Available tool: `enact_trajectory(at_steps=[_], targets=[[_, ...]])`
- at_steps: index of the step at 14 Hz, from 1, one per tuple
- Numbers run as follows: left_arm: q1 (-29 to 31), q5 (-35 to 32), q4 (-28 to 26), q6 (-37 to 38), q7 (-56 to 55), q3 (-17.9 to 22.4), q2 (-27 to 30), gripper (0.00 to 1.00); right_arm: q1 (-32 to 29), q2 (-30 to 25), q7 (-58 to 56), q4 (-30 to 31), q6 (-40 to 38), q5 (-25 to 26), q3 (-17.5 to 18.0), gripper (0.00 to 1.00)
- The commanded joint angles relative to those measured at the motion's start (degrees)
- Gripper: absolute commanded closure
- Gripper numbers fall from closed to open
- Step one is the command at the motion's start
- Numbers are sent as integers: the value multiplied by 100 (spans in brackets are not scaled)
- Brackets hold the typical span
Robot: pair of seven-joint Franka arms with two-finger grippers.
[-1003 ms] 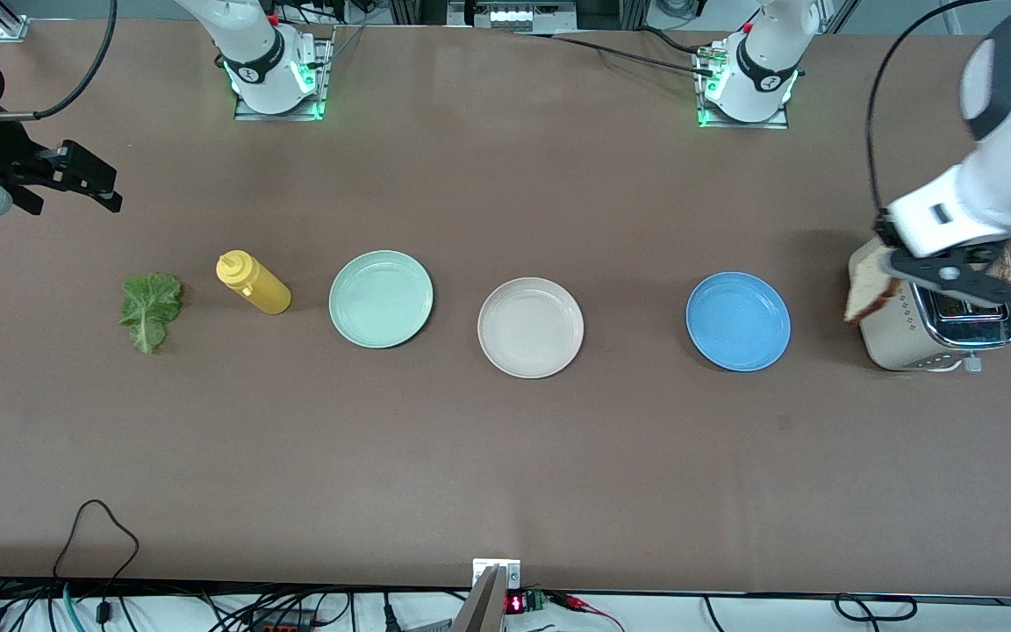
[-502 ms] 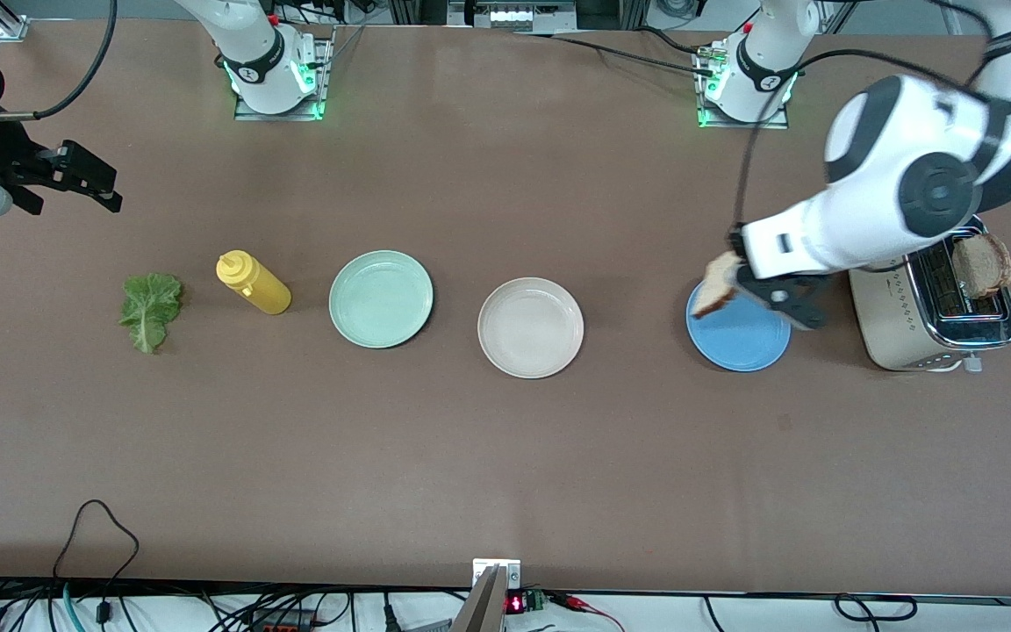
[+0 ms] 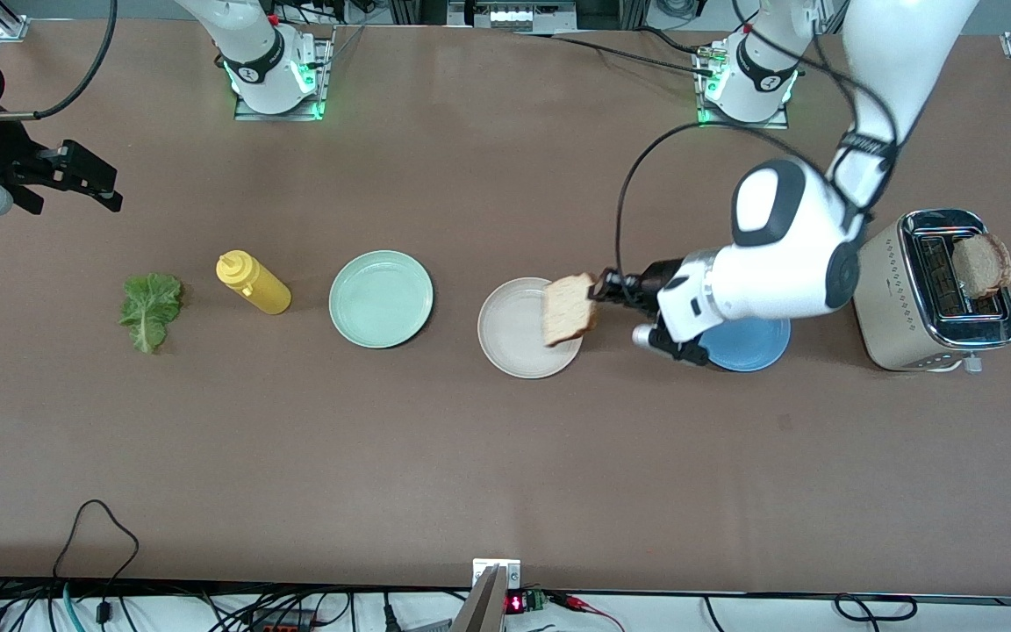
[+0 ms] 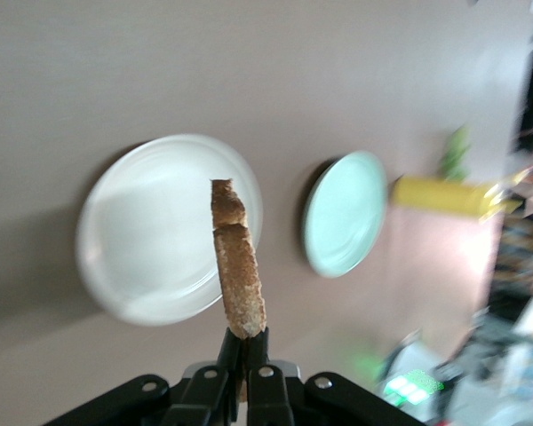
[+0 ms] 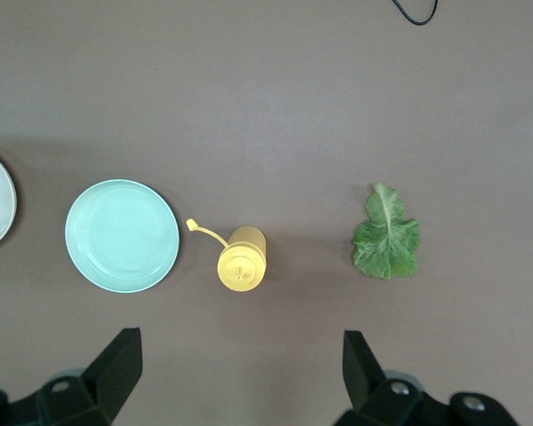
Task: Make sandwich in beige plate with both arms
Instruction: 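Carry the bread slice with the left gripper onto the beige plate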
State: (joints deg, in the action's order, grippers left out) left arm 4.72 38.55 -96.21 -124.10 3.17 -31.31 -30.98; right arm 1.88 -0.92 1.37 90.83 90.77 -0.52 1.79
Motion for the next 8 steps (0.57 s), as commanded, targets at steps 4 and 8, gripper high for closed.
enact_trajectory(at_steps=[4,8], targets=[[-200,1287,77,-343,1905,2,-909,100,-21,-14,-58,49,-59,-36,6,0],[-191,1287,-125,-290,2187,2,-980,100,-30,57,-503,31,-497,-36,-3,0]])
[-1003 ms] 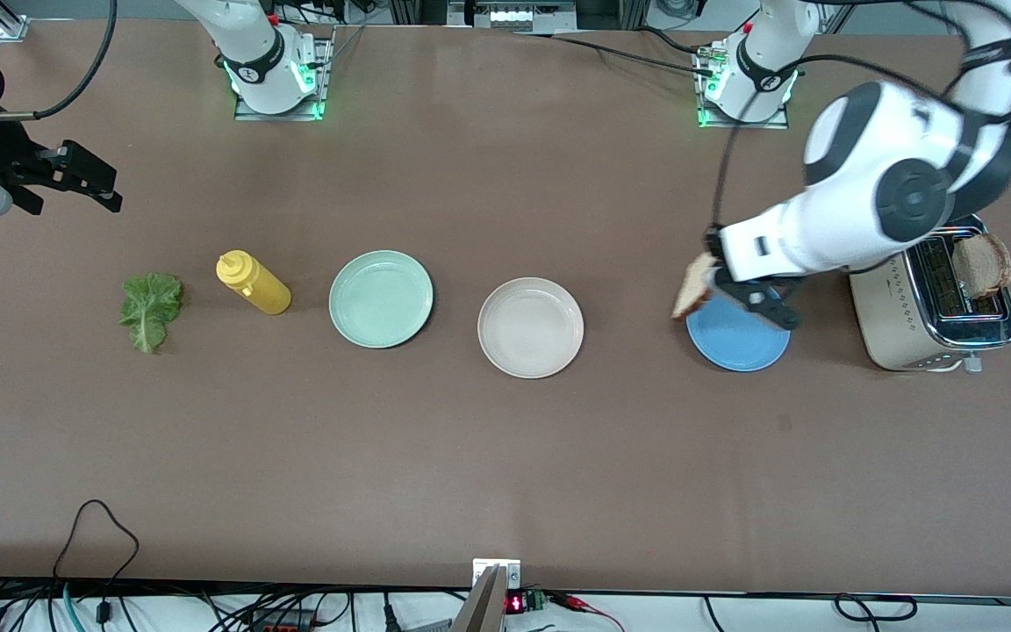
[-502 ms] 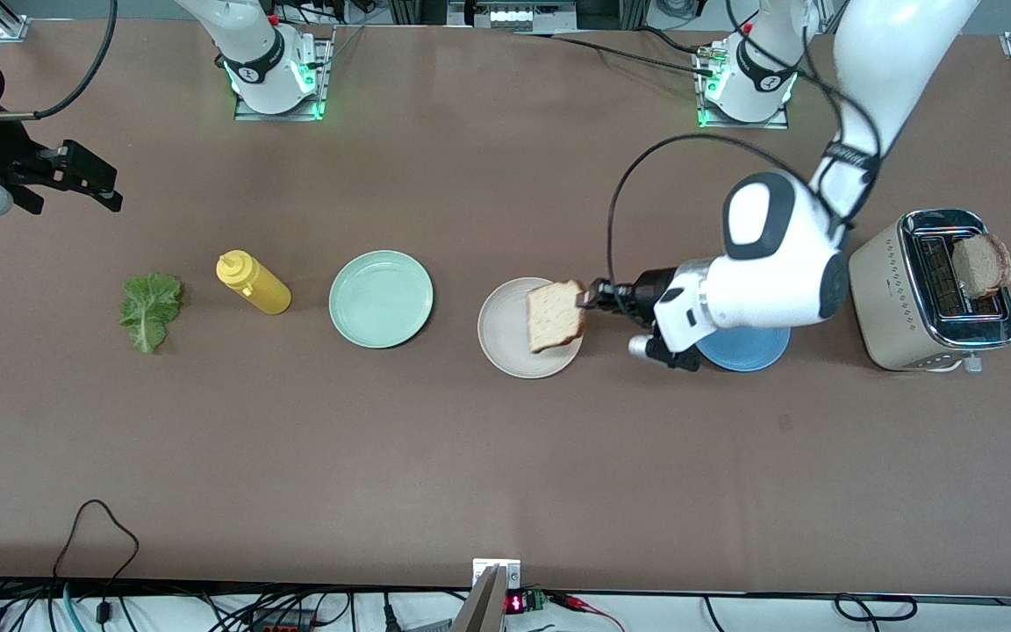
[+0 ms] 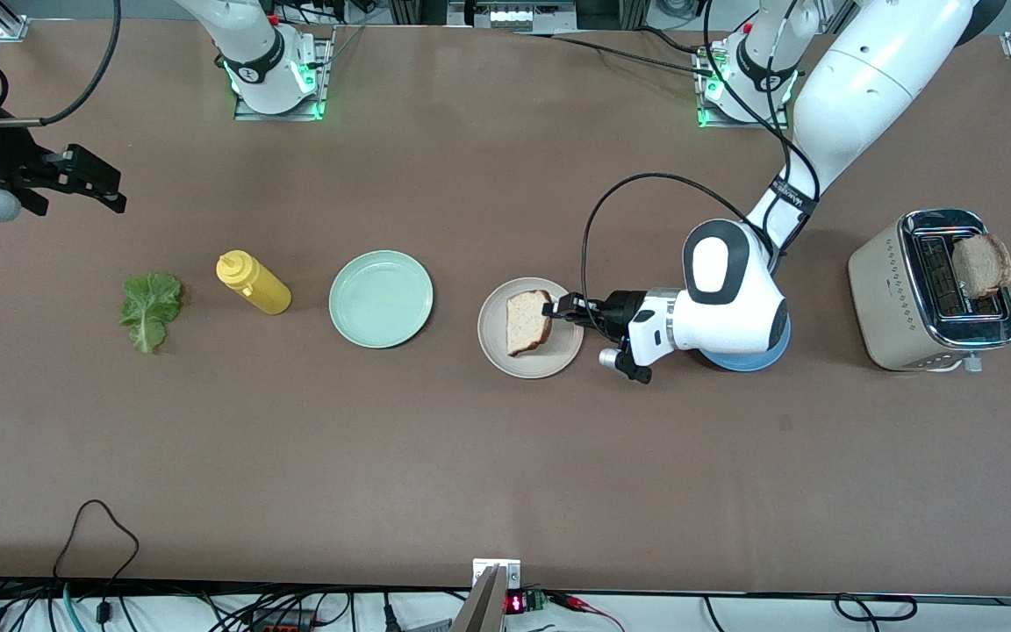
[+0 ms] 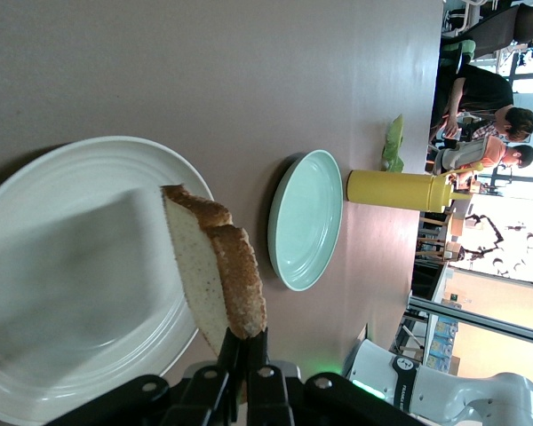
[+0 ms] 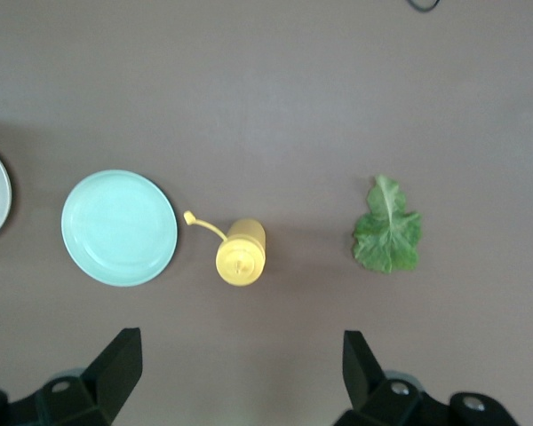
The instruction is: Make sandwich in beige plate with both arms
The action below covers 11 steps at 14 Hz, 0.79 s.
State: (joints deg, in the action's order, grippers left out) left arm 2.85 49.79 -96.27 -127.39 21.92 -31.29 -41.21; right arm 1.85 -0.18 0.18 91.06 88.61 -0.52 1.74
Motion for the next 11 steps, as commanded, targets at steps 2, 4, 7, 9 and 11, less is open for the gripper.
enact_trajectory(at_steps=[2,4,7,9,11], targets=[[-3,171,-120,30,751,0,-158,100,-35,-17,-1463,26,-537,-54,-16,0],[5,171,-137,38,945,0,-220,99,-88,-17,-2447,43,-546,-394,-77,0],[31,128,-137,30,999,8,-300,0,-359,-70,-3985,402,-406,-1237,-401,0],[102,49,-163,108,973,61,-134,0,-718,-70,-5144,849,-126,-1879,-569,0],[120,-476,-190,406,920,175,112,0,-1228,-26,-6349,1394,164,-2660,-596,0]])
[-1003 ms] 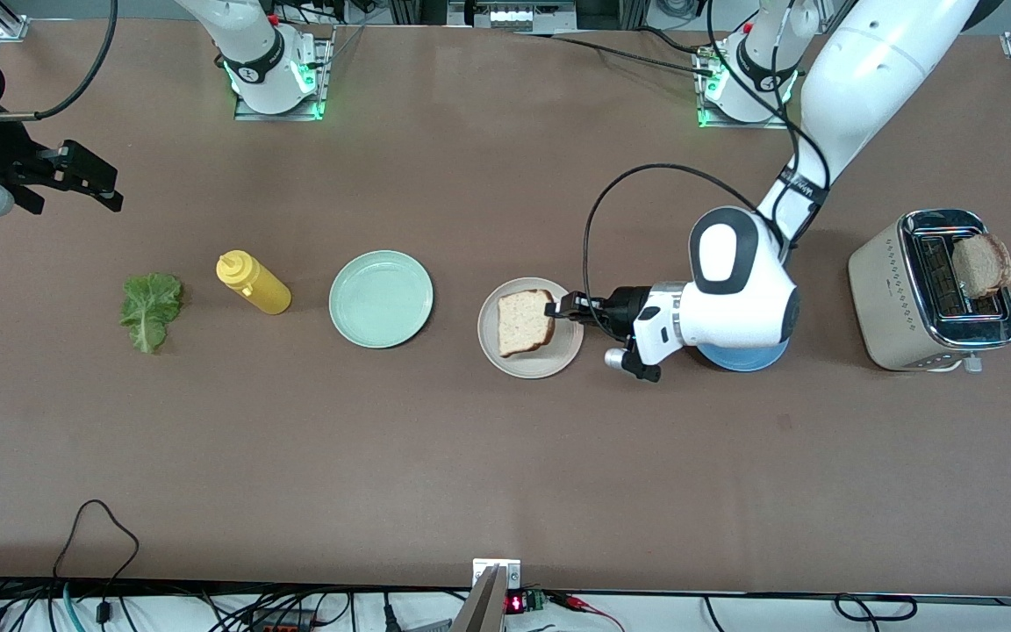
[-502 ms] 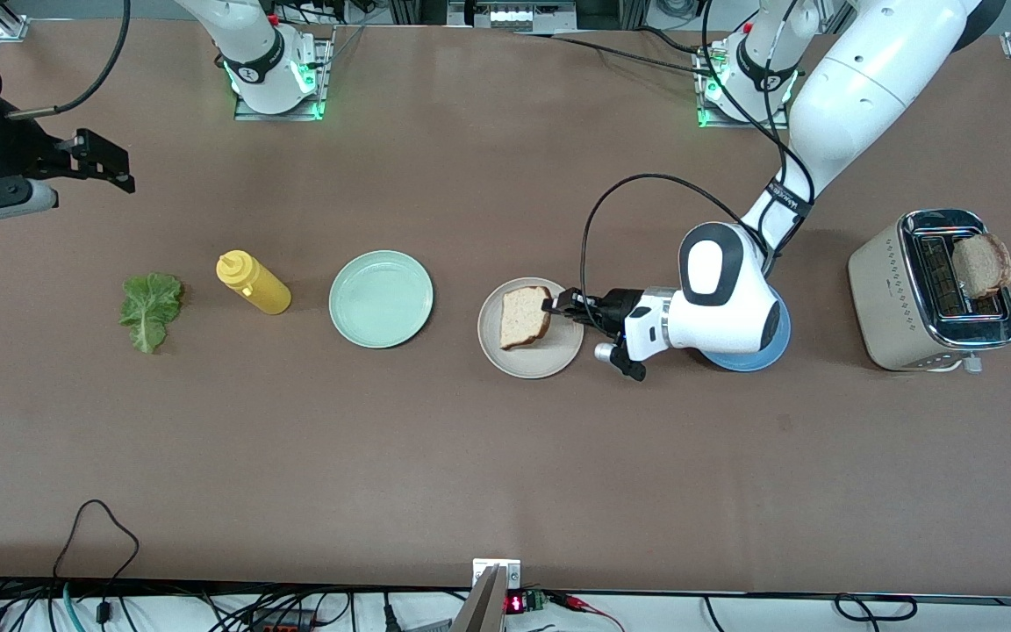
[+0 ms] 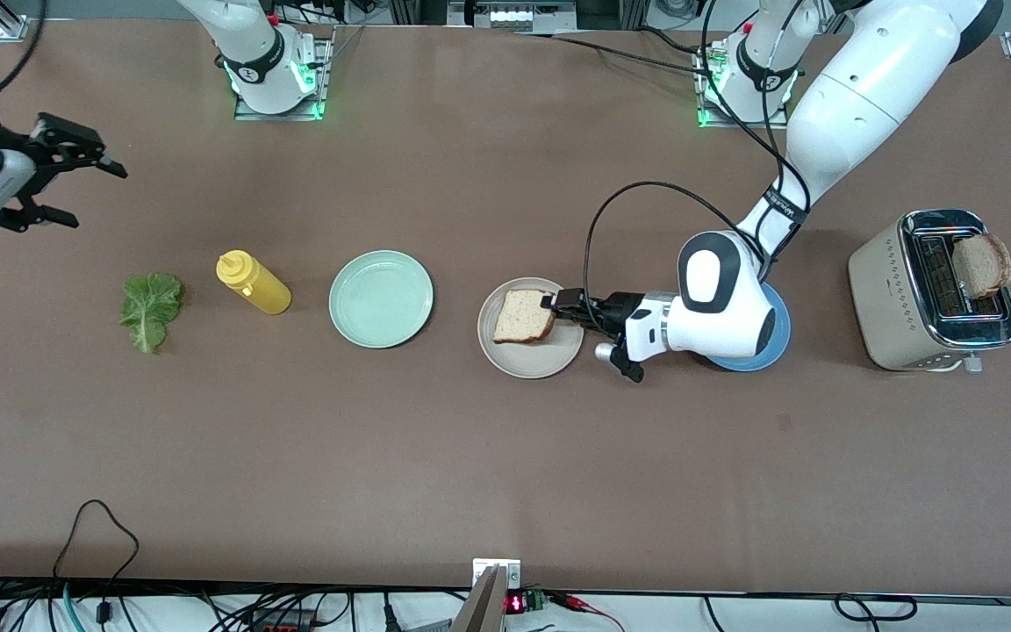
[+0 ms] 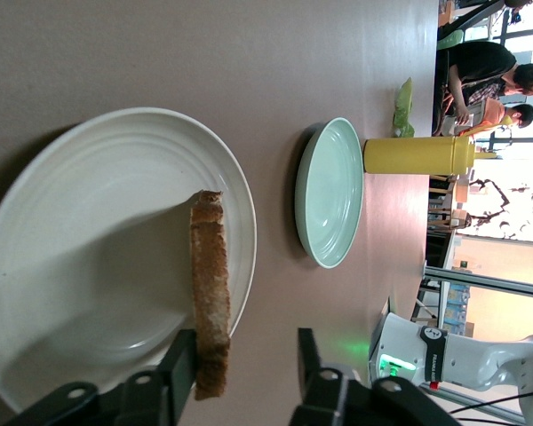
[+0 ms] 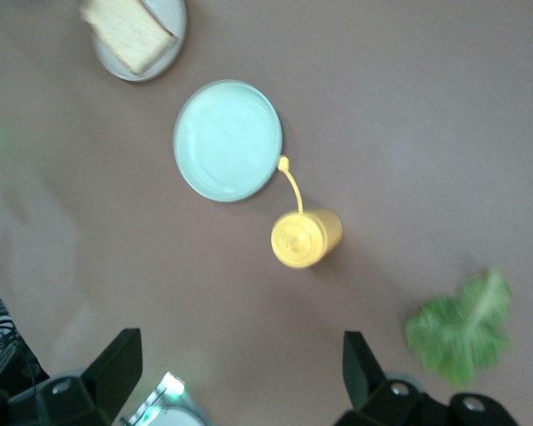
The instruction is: Make sandwich in beige plate with both arms
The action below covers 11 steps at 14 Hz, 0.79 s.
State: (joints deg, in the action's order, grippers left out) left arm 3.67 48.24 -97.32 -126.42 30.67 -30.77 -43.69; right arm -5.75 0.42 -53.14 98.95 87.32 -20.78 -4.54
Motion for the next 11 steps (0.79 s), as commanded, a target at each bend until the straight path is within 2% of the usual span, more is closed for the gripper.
enact_trajectory(at_steps=[1,3,5,7,9,11], targets=[[46,-707,-94,537,10,254,544,0,-688,-60,-1571,886,425,-942,32,0],[73,-1375,-94,1020,-78,457,851,0,-1057,80,-2730,1361,697,-1470,32,0],[90,-2017,-85,1399,-210,580,1194,0,-1348,457,-4136,1679,822,-2251,32,0],[143,-2903,-68,1750,-534,616,1554,0,-1507,1010,-5324,1715,743,-2911,32,0],[152,-3931,-24,2111,-842,616,1906,0,-1613,1484,-6300,1724,577,-3369,32,0],[248,-4636,-15,2375,-931,625,2135,0,-1666,2038,-7258,1715,331,-3844,32,0]])
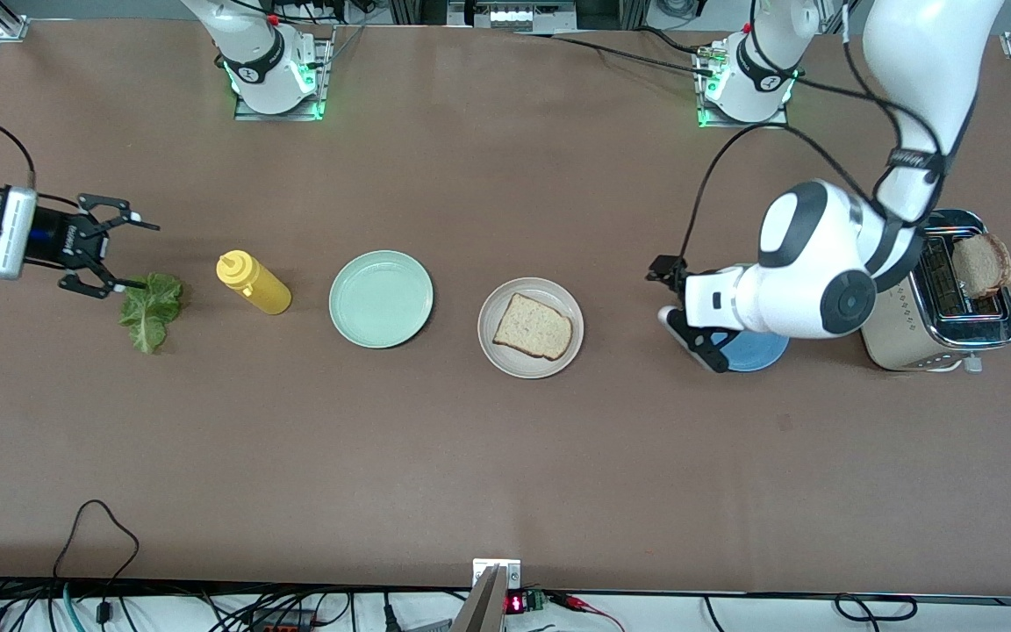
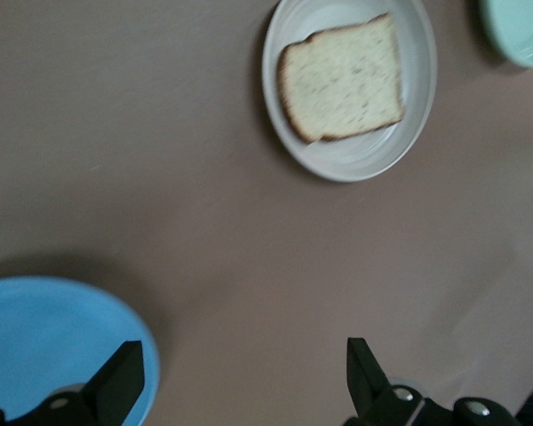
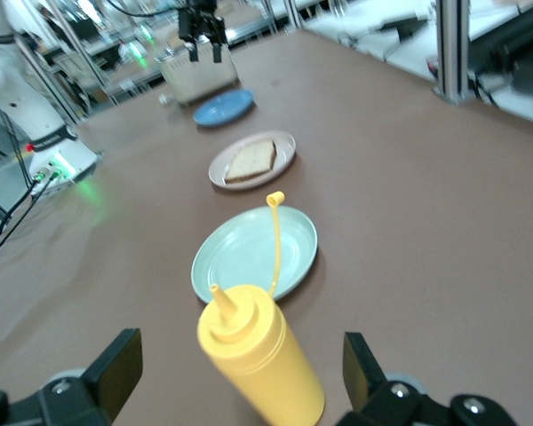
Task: Make sandwich in beige plate with both arms
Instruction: 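Grasp the yellow bottle with the right gripper while the left gripper returns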
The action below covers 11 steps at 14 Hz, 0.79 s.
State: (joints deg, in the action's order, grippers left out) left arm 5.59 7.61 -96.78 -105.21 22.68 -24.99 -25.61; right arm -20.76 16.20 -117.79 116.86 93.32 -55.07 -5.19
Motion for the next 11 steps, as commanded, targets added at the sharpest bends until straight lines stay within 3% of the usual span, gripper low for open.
enact_trajectory(at_steps=[1,5,9,11], targets=[[169,-872,-61,299,-124,46,407,0,-200,733,-1216,-84,-375,-599,97,0],[636,-1936,0,422,-45,38,890,0,-314,1638,-2622,-163,-499,-1118,106,0],[786,-2780,1281,1334,105,-6,918,0,-306,2536,-3679,-426,-771,-1541,115,0],[751,-2713,1748,1573,61,-15,900,0,-297,2738,-3952,-462,-771,-1681,115,0]])
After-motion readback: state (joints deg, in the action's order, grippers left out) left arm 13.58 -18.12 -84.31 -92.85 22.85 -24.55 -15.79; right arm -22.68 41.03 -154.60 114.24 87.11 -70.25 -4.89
